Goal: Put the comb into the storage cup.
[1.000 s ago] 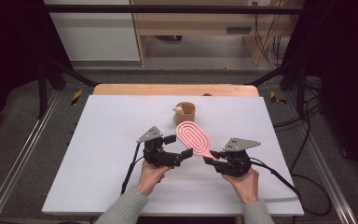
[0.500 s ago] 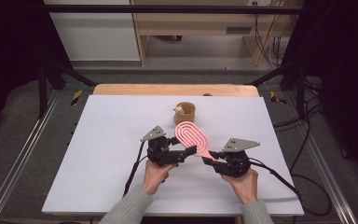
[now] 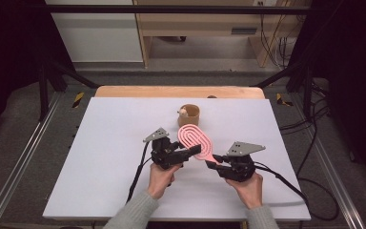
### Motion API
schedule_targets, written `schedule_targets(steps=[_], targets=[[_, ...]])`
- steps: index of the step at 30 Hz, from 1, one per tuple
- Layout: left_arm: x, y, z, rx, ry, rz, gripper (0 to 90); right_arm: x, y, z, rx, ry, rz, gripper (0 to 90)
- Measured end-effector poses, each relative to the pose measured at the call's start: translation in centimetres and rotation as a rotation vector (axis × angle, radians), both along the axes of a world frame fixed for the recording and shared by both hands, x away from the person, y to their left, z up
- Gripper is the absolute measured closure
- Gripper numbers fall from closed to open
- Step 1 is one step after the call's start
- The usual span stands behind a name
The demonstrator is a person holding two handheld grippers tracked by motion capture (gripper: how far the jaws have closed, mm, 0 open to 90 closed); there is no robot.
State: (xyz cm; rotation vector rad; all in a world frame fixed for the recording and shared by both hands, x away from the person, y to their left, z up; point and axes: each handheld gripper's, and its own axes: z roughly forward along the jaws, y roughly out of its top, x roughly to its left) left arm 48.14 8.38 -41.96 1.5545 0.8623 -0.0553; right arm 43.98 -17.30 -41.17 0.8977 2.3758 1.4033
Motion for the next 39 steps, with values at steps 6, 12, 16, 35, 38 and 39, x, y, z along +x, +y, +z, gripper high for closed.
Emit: schedule_targets(steps=[6, 12, 16, 35, 38, 39], targets=[[-0.1, 0.0, 0.1, -0.022, 0.004, 0.010, 42.6, 0.0, 0.0, 0.0, 0.000, -0.004, -0.001, 69.7], [-0.3, 0.0, 0.1, -0.034, 0.005, 0.006, 48.9, 0.0, 0.2, -0.2, -0.009, -0.010, -0.004, 70.0], [-0.5, -0.1, 0.2, -0.045, -0.008, 0.001, 53.2, 0.0, 0.3, -0.3, -0.011, -0.007, -0.005, 70.3], [-1.2, -0.3, 0.6, -0.082, -0.063, -0.035, 63.1, 0.1, 0.4, -0.4, 0.010, 0.004, 0.013, 71.7], [-1.4, -0.3, 0.7, -0.084, -0.078, -0.035, 63.2, 0.1, 0.4, -0.5, 0.015, 0.003, 0.017, 71.4], [-1.4, -0.3, 0.7, -0.084, -0.081, -0.034, 63.2, 0.1, 0.4, -0.4, 0.018, 0.002, 0.019, 71.3]])
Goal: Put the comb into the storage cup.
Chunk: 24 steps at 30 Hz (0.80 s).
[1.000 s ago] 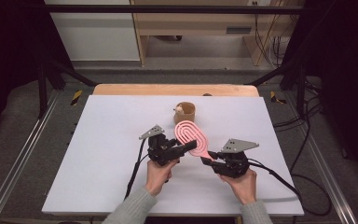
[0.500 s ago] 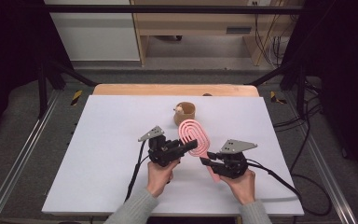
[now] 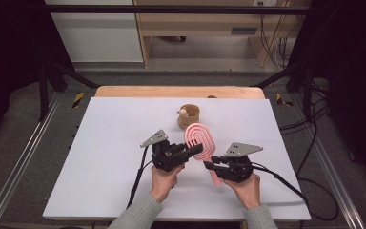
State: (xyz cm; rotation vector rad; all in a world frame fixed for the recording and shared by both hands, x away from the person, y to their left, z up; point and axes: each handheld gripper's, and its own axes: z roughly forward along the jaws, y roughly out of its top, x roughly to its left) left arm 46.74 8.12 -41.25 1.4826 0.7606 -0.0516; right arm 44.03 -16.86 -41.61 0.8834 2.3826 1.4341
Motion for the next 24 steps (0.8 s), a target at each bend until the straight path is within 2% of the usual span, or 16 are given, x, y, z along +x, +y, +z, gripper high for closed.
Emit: schedule_targets(steps=[4, 14, 24], targets=[[-0.1, 0.0, 0.2, 0.006, -0.005, 0.004, 63.4, 0.0, 0.0, 0.0, 0.005, -0.007, 0.001, 70.3], [0.1, 0.7, 0.4, 0.012, -0.007, 0.032, 63.6, 0.0, -0.2, 0.1, 0.020, -0.025, -0.025, 55.8], [0.5, 2.0, 0.8, 0.034, -0.027, 0.074, 63.6, 0.1, -1.6, 0.4, 0.071, -0.060, -0.092, 29.6]])
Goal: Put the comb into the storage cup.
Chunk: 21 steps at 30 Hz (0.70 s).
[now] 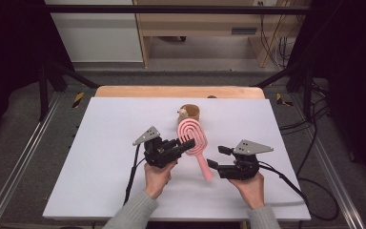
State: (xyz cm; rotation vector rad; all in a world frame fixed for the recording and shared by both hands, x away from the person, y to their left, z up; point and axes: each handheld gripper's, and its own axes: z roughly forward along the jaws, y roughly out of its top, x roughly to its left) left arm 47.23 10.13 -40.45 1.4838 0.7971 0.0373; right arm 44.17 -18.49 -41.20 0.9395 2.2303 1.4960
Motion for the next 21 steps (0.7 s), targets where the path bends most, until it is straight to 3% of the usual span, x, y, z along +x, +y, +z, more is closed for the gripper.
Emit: schedule_targets(steps=[8, 12, 21], targets=[[0.2, 1.0, 0.4, 0.005, -0.009, 0.028, 63.6, 0.2, -1.4, -0.5, 0.020, -0.015, -0.050, 16.0], [0.3, 1.6, 0.7, 0.004, -0.018, 0.048, 63.6, 0.4, -2.2, -1.0, 0.022, 0.000, -0.062, 11.1], [0.4, 2.5, 1.7, -0.002, -0.046, 0.071, 63.5, 0.6, -3.7, -1.7, 0.038, 0.000, -0.108, 6.1]])
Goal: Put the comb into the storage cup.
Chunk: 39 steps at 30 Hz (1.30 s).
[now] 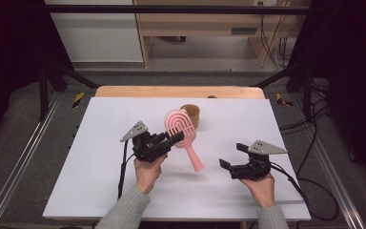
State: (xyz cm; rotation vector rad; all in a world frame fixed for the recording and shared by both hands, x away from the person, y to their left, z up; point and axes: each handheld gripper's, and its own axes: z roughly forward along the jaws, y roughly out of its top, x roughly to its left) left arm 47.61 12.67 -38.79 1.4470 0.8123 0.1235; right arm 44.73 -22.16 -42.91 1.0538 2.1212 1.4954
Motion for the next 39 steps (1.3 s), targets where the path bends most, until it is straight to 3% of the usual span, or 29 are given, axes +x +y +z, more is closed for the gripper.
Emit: schedule_targets(steps=[8, 29, 39], targets=[[0.2, 0.5, 0.9, 0.010, -0.025, 0.016, 63.5, 0.0, -1.3, -0.5, -0.002, 0.016, -0.024, 3.1], [1.4, 0.7, 3.8, 0.048, -0.086, 0.051, 63.5, -0.2, -3.6, -1.4, -0.020, 0.002, -0.048, 0.3], [2.2, 1.2, 4.9, 0.040, -0.097, 0.066, 63.5, -0.2, -4.0, -1.6, -0.031, -0.010, -0.029, 0.2]])
